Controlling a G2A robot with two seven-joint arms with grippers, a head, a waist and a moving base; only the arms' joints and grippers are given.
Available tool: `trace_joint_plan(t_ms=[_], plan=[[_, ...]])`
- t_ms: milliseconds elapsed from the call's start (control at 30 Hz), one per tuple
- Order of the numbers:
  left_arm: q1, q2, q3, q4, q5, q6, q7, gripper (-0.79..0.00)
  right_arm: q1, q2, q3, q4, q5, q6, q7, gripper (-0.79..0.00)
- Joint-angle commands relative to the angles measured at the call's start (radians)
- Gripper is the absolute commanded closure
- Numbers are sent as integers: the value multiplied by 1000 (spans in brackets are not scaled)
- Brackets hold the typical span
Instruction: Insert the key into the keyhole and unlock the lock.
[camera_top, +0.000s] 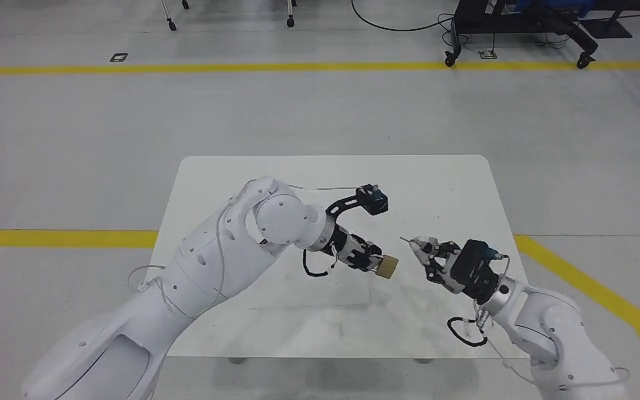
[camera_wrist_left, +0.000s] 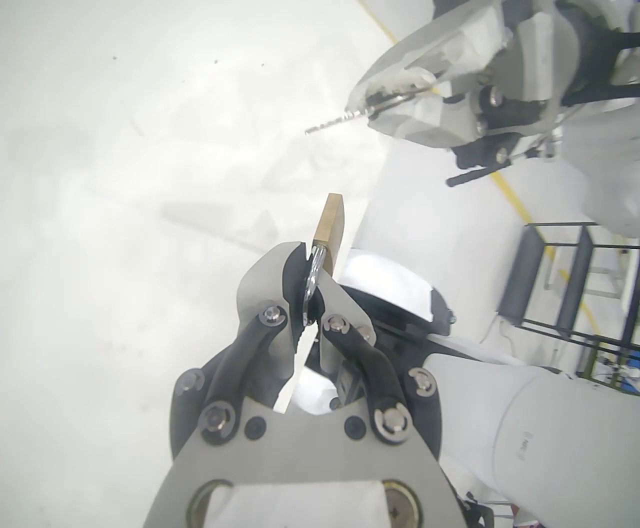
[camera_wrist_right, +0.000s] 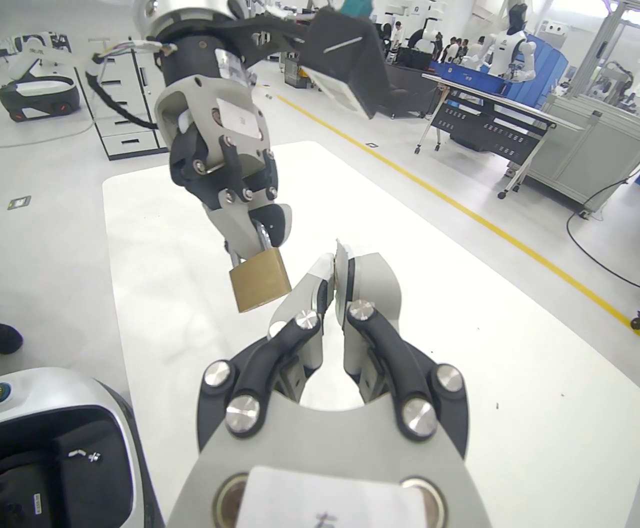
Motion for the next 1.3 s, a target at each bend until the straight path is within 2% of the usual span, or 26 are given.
trace_joint_plan(t_ms=[0,200,267,367,700,800,900,1100,1267], plan=[[27,-1,-14,41,-90,-83,9,0,-14,-1,20,5,24,19,-19,0],[42,-15,-22,156,-204,-304,17,0,-66,-3,80,7,92,60,-62,0],[38,-22,-19,188,-259,-351,17,0,-81,-5,88,5,129,54,-78,0],[-4,-32,23,232,-236,-337,3,0,-96,-7,84,2,168,39,-91,0],[0,-32,21,228,-242,-336,12,0,-99,-9,76,0,189,21,-96,0],[68,-28,-25,224,-413,-400,67,0,-101,-10,77,-1,202,39,-91,0],[111,-26,-42,217,-597,-422,88,0,-112,-13,90,0,260,45,-111,0],[105,-33,7,254,-679,-415,81,0,-134,-21,104,26,440,39,-130,0],[104,-55,27,299,-896,-366,32,0,-128,-28,81,44,567,44,-105,0]])
